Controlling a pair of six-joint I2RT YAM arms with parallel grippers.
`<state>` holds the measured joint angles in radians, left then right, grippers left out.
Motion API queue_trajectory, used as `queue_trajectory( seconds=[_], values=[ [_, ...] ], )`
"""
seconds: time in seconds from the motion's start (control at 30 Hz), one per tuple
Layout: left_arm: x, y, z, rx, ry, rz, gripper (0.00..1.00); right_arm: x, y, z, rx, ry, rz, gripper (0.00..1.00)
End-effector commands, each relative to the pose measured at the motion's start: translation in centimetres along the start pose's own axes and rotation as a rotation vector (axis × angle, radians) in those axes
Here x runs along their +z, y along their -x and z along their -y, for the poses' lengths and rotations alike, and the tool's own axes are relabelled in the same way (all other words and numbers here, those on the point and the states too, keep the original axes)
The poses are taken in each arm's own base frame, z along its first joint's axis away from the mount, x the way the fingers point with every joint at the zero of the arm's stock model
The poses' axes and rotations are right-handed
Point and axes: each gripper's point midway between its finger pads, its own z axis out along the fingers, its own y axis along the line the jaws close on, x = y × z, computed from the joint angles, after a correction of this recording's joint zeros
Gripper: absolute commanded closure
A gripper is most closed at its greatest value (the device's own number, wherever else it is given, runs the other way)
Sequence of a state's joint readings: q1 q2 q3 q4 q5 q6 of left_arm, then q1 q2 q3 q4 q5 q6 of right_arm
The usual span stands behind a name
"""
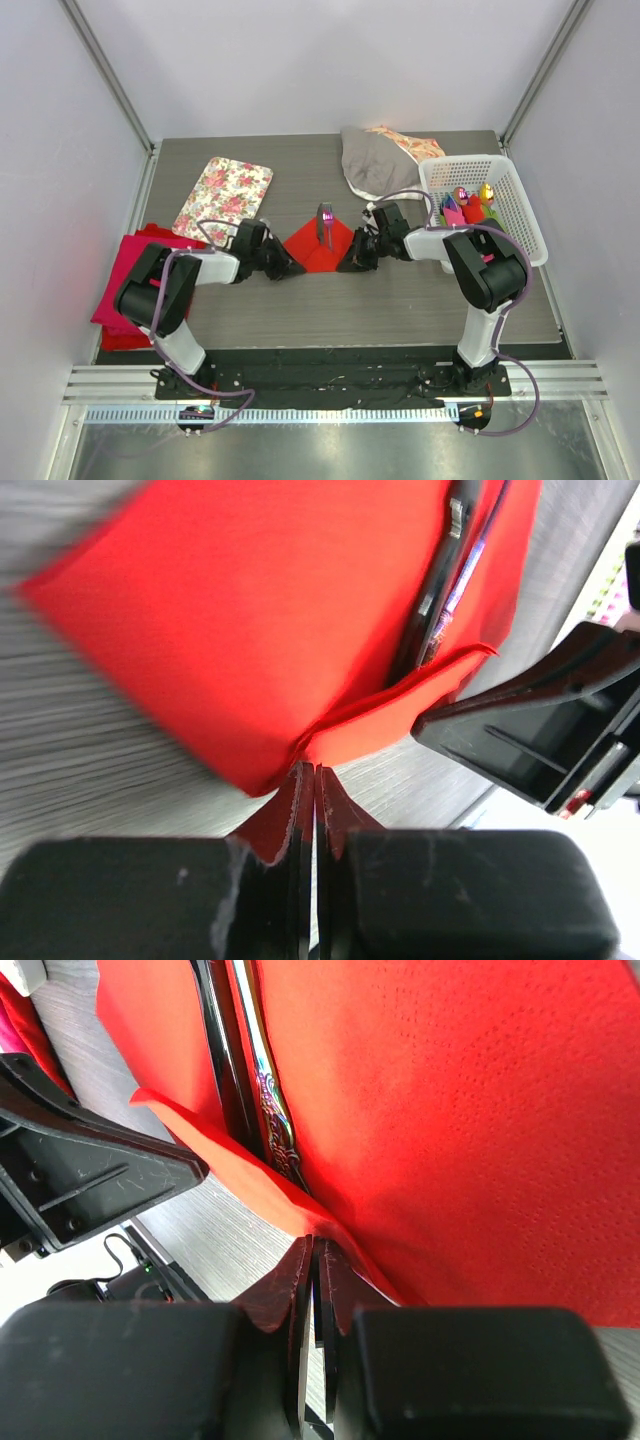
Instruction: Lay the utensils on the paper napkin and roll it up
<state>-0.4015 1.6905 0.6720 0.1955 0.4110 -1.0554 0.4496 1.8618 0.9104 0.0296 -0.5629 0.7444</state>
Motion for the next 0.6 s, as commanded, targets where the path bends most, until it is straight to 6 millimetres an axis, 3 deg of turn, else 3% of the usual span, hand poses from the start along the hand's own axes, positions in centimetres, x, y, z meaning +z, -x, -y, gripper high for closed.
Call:
queue_trajectory(
  seconds=[0.0, 0.2, 0.37, 0.47, 0.57],
  values=[
    [-0.8, 0.7, -0.5, -0.047, -0.026, 0.041, 0.95, 0.4, 0.8, 0.9, 0.0, -0.049, 0.029, 0.87],
    [-2.5, 2.4, 5.7, 0.072, -0.266, 0.126, 0.86, 0.2, 1.1, 0.4, -0.01, -0.036, 0.035, 0.87],
    [-1.5, 2.1, 9.5, 0.123, -0.376, 0.113, 0.87, 0.2, 1.1, 0.3, -0.009, -0.034, 0.037, 0.87],
    [-0.2, 1.9, 10.4, 0.125, -0.407, 0.108, 0.88, 0.2, 1.1, 0.2, -0.011, -0.031, 0.037, 0.87],
    [1.2, 2.1, 10.1, 0.082, -0.42, 0.093, 0.9, 0.1, 1.3, 0.1, -0.011, -0.028, 0.041, 0.87]
  ],
)
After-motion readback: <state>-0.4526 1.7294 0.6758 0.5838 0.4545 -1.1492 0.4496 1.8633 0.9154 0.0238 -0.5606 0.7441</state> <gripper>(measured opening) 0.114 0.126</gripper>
